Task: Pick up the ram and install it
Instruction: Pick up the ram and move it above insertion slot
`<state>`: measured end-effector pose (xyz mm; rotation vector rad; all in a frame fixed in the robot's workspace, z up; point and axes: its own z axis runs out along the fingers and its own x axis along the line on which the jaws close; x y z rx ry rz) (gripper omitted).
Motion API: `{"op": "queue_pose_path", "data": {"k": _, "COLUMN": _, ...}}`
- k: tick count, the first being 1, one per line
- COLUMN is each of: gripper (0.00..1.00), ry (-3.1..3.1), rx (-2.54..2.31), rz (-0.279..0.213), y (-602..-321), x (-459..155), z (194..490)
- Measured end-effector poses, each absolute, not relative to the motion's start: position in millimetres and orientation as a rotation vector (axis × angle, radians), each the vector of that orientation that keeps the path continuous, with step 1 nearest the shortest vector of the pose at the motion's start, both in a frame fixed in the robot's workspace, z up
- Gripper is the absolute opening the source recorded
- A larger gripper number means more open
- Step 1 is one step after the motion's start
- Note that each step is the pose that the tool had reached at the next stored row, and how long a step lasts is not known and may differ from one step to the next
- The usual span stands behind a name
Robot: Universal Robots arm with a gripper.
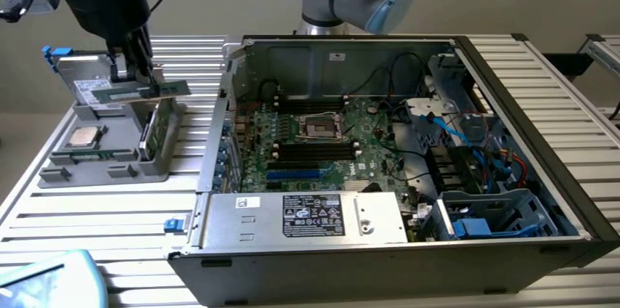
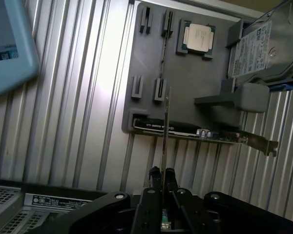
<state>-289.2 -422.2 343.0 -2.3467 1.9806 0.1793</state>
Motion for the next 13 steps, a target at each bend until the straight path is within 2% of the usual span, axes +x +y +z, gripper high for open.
{"op": "queue_pose_path", "data": {"k": 8, "gripper": 0.14, "ry": 1.995, "rx": -2.362, "rz": 0.147, "y": -418, "x": -275, "z": 344}}
{"op": "queue_pose_path", "data": {"k": 13, "gripper": 0.14, "ry": 2.003, "rx": -2.372, "rz": 0.131, "y": -412, "x": -272, "z": 358}}
